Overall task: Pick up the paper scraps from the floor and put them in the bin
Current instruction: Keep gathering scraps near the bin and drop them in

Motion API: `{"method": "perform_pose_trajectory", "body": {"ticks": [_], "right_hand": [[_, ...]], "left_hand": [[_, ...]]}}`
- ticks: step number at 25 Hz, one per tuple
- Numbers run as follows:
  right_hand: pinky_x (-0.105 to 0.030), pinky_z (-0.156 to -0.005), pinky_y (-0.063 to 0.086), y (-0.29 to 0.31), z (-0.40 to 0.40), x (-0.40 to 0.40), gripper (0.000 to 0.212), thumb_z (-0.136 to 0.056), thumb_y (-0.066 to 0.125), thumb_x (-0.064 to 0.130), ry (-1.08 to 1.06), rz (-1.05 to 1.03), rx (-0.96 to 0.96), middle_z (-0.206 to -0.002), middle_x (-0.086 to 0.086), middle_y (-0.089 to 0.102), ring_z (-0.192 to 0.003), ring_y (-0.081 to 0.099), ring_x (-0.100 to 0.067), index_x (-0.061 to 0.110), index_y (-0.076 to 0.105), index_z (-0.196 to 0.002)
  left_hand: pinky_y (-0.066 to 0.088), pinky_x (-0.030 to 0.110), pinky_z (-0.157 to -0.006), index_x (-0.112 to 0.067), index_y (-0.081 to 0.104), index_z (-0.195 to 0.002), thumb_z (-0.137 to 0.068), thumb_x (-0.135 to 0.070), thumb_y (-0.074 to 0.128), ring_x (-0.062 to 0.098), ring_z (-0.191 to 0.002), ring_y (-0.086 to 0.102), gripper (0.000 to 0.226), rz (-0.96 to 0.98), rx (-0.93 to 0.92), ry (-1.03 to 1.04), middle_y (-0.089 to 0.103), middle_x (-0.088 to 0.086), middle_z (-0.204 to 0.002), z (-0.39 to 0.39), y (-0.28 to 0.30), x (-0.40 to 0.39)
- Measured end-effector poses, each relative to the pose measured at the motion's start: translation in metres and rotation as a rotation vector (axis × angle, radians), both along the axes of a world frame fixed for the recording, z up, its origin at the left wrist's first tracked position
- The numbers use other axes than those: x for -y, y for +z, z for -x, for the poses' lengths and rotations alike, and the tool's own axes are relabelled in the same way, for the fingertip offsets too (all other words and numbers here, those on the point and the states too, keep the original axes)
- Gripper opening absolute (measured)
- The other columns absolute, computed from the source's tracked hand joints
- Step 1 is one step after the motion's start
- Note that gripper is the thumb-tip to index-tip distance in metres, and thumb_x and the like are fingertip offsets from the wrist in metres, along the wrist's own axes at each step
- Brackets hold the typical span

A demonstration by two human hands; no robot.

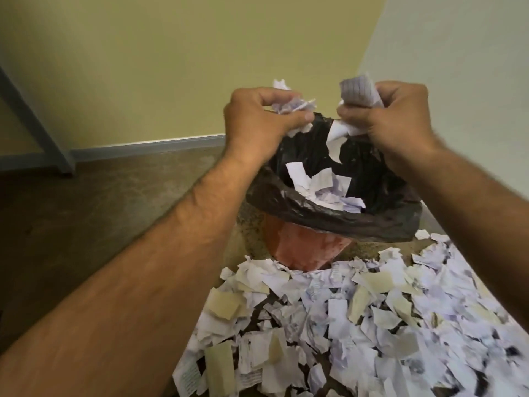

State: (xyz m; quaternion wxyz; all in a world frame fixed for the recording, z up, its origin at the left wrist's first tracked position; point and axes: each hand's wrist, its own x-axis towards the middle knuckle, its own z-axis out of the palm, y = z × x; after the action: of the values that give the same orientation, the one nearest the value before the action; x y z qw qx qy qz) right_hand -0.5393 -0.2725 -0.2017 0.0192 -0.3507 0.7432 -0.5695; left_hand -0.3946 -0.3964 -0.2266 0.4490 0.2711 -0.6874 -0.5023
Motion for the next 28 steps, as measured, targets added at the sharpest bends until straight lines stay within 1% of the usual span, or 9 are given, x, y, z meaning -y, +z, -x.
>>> {"method": "perform_pose_trajectory", "body": {"ticks": [2, 5, 7, 10, 13, 17, 21, 25, 28], "right_hand": [[-0.047, -0.064, 0.061, -0.015, 0.013, -0.011, 0.024, -0.069, 0.082, 0.015, -0.032, -0.108, 0.028, -0.084, -0.02, 0.07, -0.078, 0.071, -0.034, 0.004, 0.072, -0.088], [-0.045, -0.068, 0.061, -0.033, 0.022, -0.023, 0.025, -0.074, 0.079, 0.01, -0.037, -0.382, 0.013, -0.092, -0.01, 0.071, -0.083, 0.071, -0.028, 0.014, 0.07, -0.096], [-0.041, -0.081, 0.059, -0.038, 0.022, -0.027, 0.045, -0.074, 0.076, 0.01, 0.011, -0.649, -0.092, -0.111, -0.006, 0.068, -0.096, 0.067, -0.025, 0.022, 0.062, -0.116], [-0.031, -0.093, 0.047, -0.035, 0.014, -0.026, 0.079, -0.077, 0.07, 0.005, 0.042, -0.936, -0.264, -0.143, -0.007, 0.049, -0.123, 0.054, -0.027, 0.023, 0.037, -0.146], [-0.038, -0.094, 0.05, -0.029, -0.006, -0.018, 0.07, -0.077, 0.063, 0.008, -0.031, -0.988, -0.485, -0.134, -0.009, 0.057, -0.118, 0.056, -0.031, 0.021, 0.042, -0.143], [-0.042, -0.077, 0.052, -0.025, -0.054, 0.0, 0.028, -0.086, 0.055, 0.022, -0.06, -0.49, -0.853, -0.105, -0.007, 0.063, -0.098, 0.057, -0.031, 0.016, 0.062, -0.112], [-0.039, -0.057, 0.052, -0.066, -0.126, 0.026, 0.018, -0.082, 0.06, 0.015, 0.349, -0.192, -1.05, -0.094, -0.009, 0.064, -0.082, 0.055, -0.024, 0.012, 0.066, -0.099], [-0.033, -0.071, 0.046, -0.14, -0.154, 0.037, 0.046, -0.084, 0.068, 0.03, 0.688, -0.867, -0.91, -0.12, -0.005, 0.055, -0.106, 0.053, -0.022, 0.022, 0.052, -0.126], [-0.032, -0.077, 0.043, -0.198, -0.142, 0.032, 0.078, -0.073, 0.078, 0.039, 0.743, -1.234, -0.775, -0.134, -0.008, 0.046, -0.118, 0.051, -0.029, 0.028, 0.037, -0.139]], "left_hand": [[0.053, 0.009, -0.067, -0.021, 0.078, -0.095, -0.06, -0.024, 0.092, -0.008, -0.077, 0.065, 0.038, 0.057, 0.094, -0.067, 0.073, -0.011, -0.097, 0.017, -0.003, -0.015], [0.056, 0.015, -0.065, -0.026, 0.076, -0.098, -0.064, -0.027, 0.09, -0.004, -0.069, 0.065, 0.037, 0.196, 0.364, -0.183, 0.073, -0.011, -0.095, 0.034, -0.014, -0.025], [0.053, 0.015, -0.077, -0.026, 0.07, -0.116, -0.071, -0.034, 0.085, 0.005, -0.086, 0.067, 0.049, 0.332, 0.613, -0.322, 0.07, -0.003, -0.117, 0.037, -0.023, -0.027], [0.035, 0.045, -0.111, -0.039, 0.043, -0.143, -0.074, -0.062, 0.071, 0.024, -0.131, 0.046, 0.078, 0.53, 0.827, -0.444, 0.057, -0.003, -0.138, 0.03, -0.032, -0.02], [0.033, 0.053, -0.108, -0.044, 0.025, -0.149, -0.077, -0.081, 0.046, 0.025, -0.124, 0.05, 0.083, 0.59, 0.708, -0.33, 0.063, -0.003, -0.126, 0.018, -0.033, -0.002], [0.05, 0.035, -0.089, -0.028, 0.053, -0.131, -0.089, -0.062, 0.051, 0.016, -0.096, 0.064, 0.054, 0.398, 0.279, 0.052, 0.069, -0.005, -0.097, -0.008, -0.039, 0.037], [0.043, 0.028, -0.077, -0.021, 0.066, -0.103, -0.086, -0.03, 0.059, 0.026, -0.097, 0.064, 0.021, 0.186, 0.855, 0.038, 0.068, 0.006, -0.098, -0.062, -0.093, 0.076], [0.044, 0.025, -0.065, -0.022, 0.053, -0.131, -0.086, -0.032, 0.072, 0.022, -0.104, 0.055, 0.05, -0.156, 1.373, -0.31, 0.057, 0.006, -0.126, -0.125, -0.14, 0.054], [0.05, 0.026, -0.075, -0.026, 0.036, -0.146, -0.065, -0.048, 0.086, 0.021, -0.119, 0.051, 0.098, -0.333, 1.383, -0.382, 0.046, 0.003, -0.144, -0.166, -0.184, 0.017]]}}
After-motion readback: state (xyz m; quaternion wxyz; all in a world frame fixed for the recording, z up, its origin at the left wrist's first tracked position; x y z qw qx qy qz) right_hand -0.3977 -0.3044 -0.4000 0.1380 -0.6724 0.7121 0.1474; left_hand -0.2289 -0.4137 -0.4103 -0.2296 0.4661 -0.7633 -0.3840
